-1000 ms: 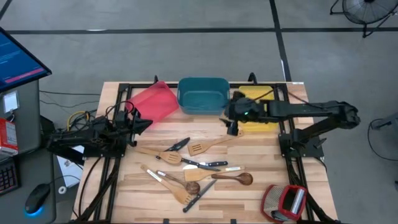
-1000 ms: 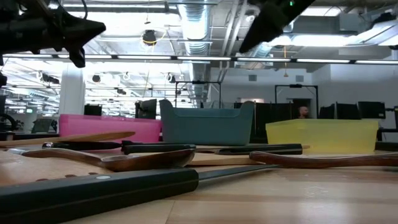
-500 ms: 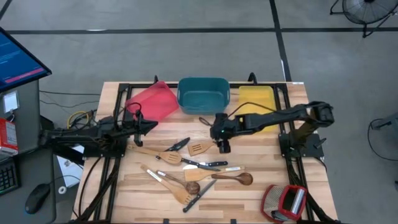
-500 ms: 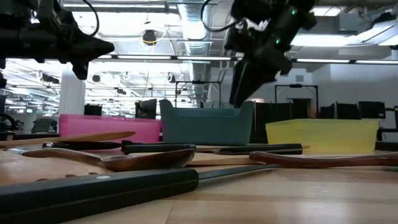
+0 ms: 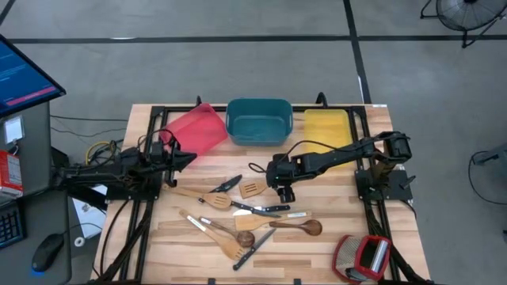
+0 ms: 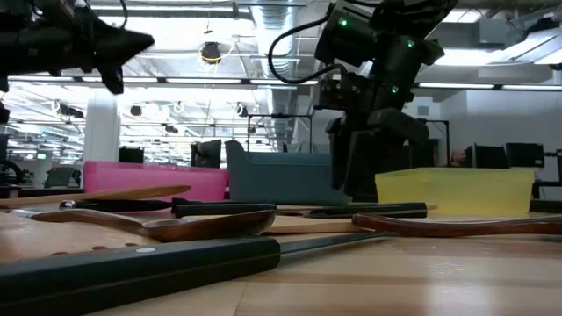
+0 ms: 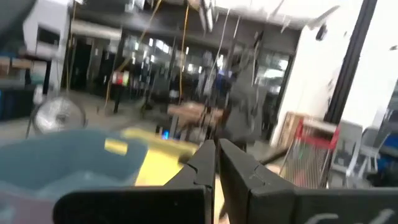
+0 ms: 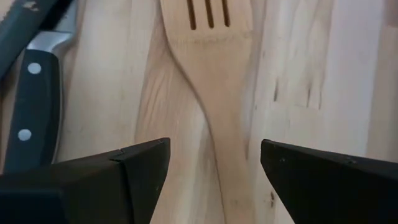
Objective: Pick & Place Kitchen Items
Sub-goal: Put the slotted wooden spatula into the yellow bin, then put the black knife into the blue bin
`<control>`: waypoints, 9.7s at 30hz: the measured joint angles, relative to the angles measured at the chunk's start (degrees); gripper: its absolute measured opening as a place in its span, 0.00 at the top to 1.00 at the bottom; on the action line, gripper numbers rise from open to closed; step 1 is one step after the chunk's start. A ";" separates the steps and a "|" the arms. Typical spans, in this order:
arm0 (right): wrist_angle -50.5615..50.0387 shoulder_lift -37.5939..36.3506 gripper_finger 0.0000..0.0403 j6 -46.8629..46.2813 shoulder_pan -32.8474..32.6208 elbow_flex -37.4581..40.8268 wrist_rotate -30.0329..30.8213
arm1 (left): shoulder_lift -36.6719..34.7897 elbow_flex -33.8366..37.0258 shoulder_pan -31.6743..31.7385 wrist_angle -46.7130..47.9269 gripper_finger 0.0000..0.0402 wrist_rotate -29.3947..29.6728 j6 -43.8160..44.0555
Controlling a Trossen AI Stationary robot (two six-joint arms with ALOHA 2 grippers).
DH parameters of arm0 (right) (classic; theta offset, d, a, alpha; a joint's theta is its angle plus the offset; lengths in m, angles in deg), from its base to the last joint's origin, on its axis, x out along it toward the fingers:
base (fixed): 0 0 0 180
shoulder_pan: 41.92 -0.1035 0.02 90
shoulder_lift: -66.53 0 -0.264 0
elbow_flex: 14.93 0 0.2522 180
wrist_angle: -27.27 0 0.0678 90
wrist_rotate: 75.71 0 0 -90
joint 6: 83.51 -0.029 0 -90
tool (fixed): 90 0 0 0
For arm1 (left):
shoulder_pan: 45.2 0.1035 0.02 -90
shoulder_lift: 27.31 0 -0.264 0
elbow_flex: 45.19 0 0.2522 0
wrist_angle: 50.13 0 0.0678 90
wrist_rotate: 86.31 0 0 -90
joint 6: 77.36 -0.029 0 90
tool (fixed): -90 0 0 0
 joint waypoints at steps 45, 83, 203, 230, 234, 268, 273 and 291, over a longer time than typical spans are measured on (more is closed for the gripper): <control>2.79 0.56 0.39 0.33 5.11 6.80 -4.31 | 0.06 0.01 -0.02 8.99 0.99 -3.08 1.23; 2.20 -15.27 0.76 -8.00 4.73 7.13 -7.21 | 0.06 0.00 -0.02 8.74 0.99 -3.08 1.24; -25.81 -44.17 0.54 -49.35 29.56 24.98 17.97 | 0.07 0.01 -0.02 7.42 0.99 -3.09 1.22; 1.00 -41.06 0.47 -36.73 1.21 7.34 -2.18 | 0.08 0.00 -0.02 7.42 0.99 -3.08 1.23; 6.87 -35.17 0.47 -33.08 -5.12 7.30 3.29 | 0.07 0.01 -0.02 7.42 0.99 -3.08 1.22; 15.24 21.63 0.36 -21.56 -10.49 -21.49 6.80 | 0.06 0.02 -0.02 6.06 0.99 -3.10 1.22; 12.66 22.45 0.36 -21.92 -11.00 -21.47 7.40 | 0.06 0.00 -0.02 5.98 0.99 -3.08 1.24; 13.16 25.88 0.38 -27.13 -11.10 -21.28 9.69 | 0.08 0.00 -0.01 5.47 0.99 -3.10 1.23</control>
